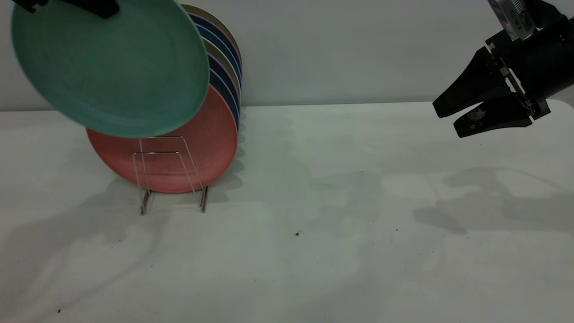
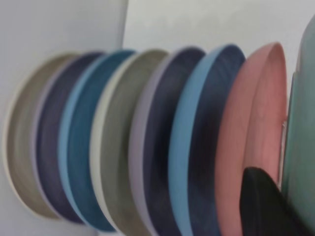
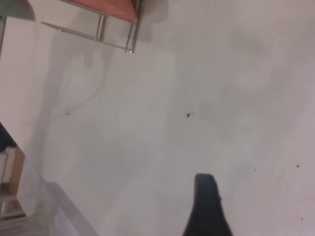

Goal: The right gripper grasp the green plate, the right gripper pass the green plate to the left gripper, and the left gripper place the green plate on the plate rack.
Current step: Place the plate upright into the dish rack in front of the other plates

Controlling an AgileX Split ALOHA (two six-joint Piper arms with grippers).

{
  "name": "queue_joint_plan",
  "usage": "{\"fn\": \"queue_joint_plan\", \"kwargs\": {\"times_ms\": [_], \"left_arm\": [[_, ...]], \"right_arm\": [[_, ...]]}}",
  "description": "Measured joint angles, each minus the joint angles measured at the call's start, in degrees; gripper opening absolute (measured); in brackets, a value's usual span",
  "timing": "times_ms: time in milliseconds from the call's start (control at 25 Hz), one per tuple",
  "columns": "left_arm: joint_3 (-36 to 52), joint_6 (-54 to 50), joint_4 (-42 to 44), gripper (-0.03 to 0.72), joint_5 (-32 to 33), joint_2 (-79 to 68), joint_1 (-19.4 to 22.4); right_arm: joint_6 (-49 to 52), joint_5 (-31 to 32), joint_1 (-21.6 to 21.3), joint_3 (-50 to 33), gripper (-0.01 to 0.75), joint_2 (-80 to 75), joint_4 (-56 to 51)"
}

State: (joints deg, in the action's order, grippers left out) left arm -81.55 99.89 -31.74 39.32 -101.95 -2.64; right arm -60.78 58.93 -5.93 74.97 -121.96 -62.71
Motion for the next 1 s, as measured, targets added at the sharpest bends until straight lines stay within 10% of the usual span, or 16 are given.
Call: {"fn": "queue_joint_plan", "kwargs": {"times_ms": [1000], "left_arm": [[0.0, 3.82, -3.31, 0.131, -1.15, -6.09, 0.0]], "right_arm": [[0.84, -0.01, 0.0, 0.0, 0.581, 0.0, 2.23]]}}
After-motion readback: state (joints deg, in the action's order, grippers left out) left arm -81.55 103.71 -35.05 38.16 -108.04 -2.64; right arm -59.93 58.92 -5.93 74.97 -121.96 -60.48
